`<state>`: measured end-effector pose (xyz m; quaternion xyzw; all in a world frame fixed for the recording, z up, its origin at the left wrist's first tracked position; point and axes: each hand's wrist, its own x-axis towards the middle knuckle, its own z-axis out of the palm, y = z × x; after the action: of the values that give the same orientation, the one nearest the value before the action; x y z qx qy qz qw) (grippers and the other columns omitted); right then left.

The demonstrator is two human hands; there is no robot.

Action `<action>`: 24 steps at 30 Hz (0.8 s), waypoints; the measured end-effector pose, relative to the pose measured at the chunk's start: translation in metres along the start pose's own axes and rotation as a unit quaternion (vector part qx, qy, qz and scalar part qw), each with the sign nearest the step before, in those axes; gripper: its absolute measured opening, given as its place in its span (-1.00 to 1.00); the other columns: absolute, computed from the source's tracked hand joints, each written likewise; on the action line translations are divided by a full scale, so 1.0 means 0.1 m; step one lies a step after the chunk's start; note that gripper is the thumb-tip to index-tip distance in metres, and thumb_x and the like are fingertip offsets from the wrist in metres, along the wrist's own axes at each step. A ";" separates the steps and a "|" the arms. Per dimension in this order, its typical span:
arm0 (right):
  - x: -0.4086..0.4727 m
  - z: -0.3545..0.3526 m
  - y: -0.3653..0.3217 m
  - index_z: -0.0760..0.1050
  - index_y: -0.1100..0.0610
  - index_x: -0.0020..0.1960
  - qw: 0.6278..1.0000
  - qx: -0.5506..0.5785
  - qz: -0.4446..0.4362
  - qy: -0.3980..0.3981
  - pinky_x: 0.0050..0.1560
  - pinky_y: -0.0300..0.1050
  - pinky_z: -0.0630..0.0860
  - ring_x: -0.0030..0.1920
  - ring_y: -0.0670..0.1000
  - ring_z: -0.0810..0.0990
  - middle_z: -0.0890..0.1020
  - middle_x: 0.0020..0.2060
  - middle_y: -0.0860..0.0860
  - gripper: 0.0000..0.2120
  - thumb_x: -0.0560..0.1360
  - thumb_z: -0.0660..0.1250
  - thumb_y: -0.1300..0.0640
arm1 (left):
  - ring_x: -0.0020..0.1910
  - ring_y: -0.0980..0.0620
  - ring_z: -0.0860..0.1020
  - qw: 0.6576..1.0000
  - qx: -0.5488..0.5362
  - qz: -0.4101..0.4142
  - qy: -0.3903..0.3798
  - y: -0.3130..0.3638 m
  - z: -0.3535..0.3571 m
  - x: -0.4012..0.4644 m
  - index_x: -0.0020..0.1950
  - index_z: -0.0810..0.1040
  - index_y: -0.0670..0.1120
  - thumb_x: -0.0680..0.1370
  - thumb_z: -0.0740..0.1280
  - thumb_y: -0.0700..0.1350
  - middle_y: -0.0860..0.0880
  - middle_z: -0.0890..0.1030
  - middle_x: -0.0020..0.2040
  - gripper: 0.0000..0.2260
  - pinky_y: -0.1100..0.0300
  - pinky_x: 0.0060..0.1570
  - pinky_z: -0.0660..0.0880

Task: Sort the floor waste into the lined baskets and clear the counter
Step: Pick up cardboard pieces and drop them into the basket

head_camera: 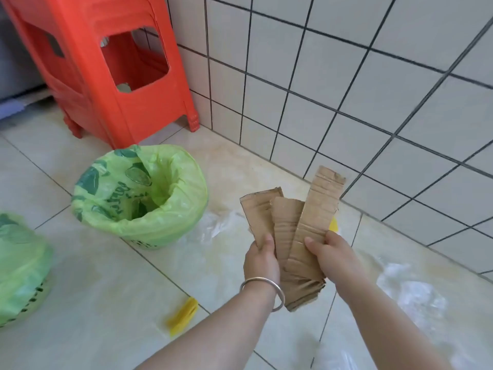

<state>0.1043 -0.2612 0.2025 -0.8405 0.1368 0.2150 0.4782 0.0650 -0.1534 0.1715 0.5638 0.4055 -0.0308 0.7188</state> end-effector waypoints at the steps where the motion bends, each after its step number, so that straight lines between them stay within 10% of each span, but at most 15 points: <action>1: -0.09 0.03 -0.06 0.46 0.14 0.11 1.000 -0.017 -0.003 0.003 0.23 0.08 0.44 0.18 0.13 0.49 0.50 0.19 0.07 -0.77 0.53 0.25 0.03 | 0.00 -0.12 0.55 1.000 0.002 0.015 -0.010 0.10 -0.10 -0.09 -0.17 0.52 0.02 0.57 0.16 0.05 -0.01 0.61 -0.14 -0.78 0.09 0.06 0.45; 8: -0.89 1.02 -1.00 0.42 0.02 0.03 0.985 0.027 -0.120 -0.123 -0.13 -0.16 0.51 -0.11 -0.09 0.59 0.61 -0.08 0.00 -0.93 0.55 0.26 0.14 | -0.09 -0.04 0.66 0.992 0.018 0.124 -0.003 0.88 -1.50 -0.36 -0.02 0.53 -0.07 0.19 0.44 0.20 -0.05 0.69 -0.10 -0.51 -0.06 0.04 0.57; 12: -1.27 1.92 -1.54 0.29 -0.17 0.24 0.957 0.123 -0.169 -0.202 -0.24 -0.26 0.56 -0.27 -0.19 0.67 0.66 -0.19 -0.08 -0.48 0.48 0.34 0.31 | -0.35 0.29 0.61 0.981 0.021 0.187 0.053 1.24 -2.62 -0.41 0.01 0.38 -0.09 0.41 0.46 -0.15 0.09 0.57 -0.19 -0.69 0.41 -0.37 0.52; 17: -1.57 2.94 -2.11 0.58 0.13 -0.04 0.930 0.031 -0.233 -0.282 -0.08 -0.25 0.58 -0.10 0.00 0.66 0.70 -0.16 0.00 -0.75 0.31 0.50 0.29 | -0.35 0.43 0.56 0.948 0.104 0.288 0.088 1.59 -4.05 -0.39 0.22 0.25 0.01 0.34 0.51 -0.23 0.07 0.56 -0.06 -0.40 0.50 -0.37 0.49; 20: -1.71 3.52 -2.46 0.59 0.12 -0.10 0.896 -0.064 -0.334 -0.284 -0.18 -0.23 0.49 -0.17 -0.06 0.58 0.65 -0.20 -0.03 -0.80 0.34 0.44 0.34 | -0.18 0.33 0.61 0.921 0.198 0.300 0.146 1.71 -4.75 -0.32 0.02 0.60 0.04 0.13 0.55 -0.01 0.12 0.68 -0.10 -0.52 0.31 -0.03 0.57; 24: -1.90 4.28 -2.82 0.40 -0.04 -0.20 0.853 -0.026 -0.383 -0.353 -0.22 -0.45 0.47 -0.25 -0.16 0.52 0.54 -0.27 -0.10 -0.62 0.35 0.42 0.42 | -0.33 0.36 0.54 0.884 0.199 0.344 0.248 1.75 -5.44 -0.27 -0.22 0.54 0.14 0.19 0.58 -0.28 0.32 0.63 -0.33 -0.61 0.51 -0.25 0.44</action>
<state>-0.0371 0.2553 0.3135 -0.7055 -0.3801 0.3005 0.5172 -0.1634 0.3533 0.3065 0.7886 0.3362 0.2788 0.4328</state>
